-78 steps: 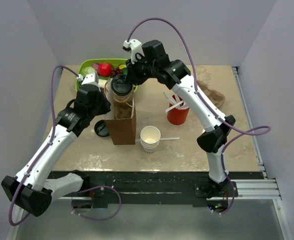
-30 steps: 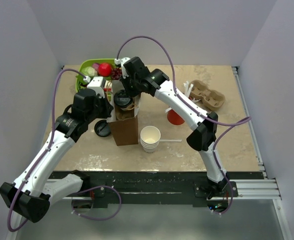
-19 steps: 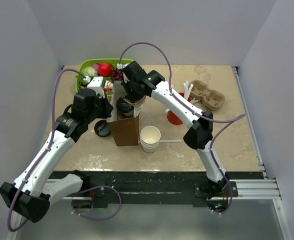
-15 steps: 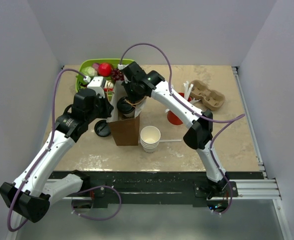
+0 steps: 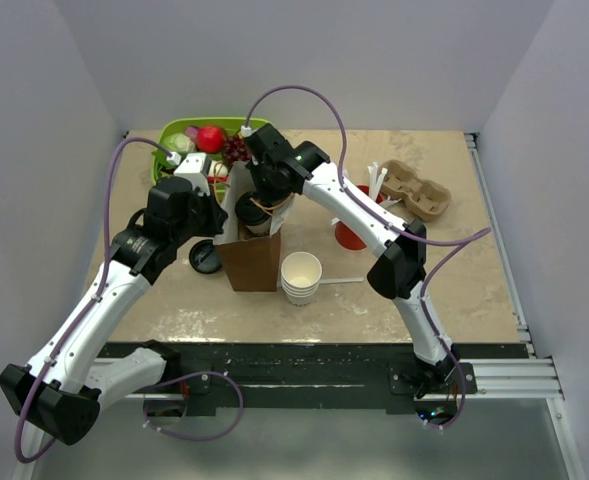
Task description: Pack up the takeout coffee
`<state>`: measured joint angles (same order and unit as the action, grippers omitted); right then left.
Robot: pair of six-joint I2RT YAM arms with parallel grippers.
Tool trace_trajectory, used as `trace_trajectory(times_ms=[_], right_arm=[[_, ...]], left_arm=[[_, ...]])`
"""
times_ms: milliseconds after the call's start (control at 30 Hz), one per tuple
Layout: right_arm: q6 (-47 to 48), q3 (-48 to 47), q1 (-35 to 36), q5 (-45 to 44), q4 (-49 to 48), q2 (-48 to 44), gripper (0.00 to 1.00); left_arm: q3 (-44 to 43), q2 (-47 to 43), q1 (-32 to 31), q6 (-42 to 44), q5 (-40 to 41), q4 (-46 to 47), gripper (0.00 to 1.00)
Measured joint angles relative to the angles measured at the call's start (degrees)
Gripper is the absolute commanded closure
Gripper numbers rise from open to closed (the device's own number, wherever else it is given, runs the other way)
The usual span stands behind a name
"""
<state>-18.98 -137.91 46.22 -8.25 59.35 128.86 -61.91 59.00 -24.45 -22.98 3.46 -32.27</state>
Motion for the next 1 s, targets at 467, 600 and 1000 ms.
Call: trace_trajectory(times_ms=[467, 600, 1000], right_arm=[[-1.55, 0.0, 0.04, -1.27, -0.26, 0.0, 0.49], [-1.55, 0.0, 0.07, -1.49, -0.63, 0.0, 0.43], [-0.79, 4.28, 0.24, -2.97, -6.71, -5.51, 0.29]], left_arm=[[0.0, 0.17, 0.0, 0.0, 0.0, 0.07, 1.0], [0.0, 0.35, 0.0, -0.11, 0.02, 0.11, 1.0], [-0.13, 1.77, 0.0, -1.05, 1.03, 0.83, 1.0]])
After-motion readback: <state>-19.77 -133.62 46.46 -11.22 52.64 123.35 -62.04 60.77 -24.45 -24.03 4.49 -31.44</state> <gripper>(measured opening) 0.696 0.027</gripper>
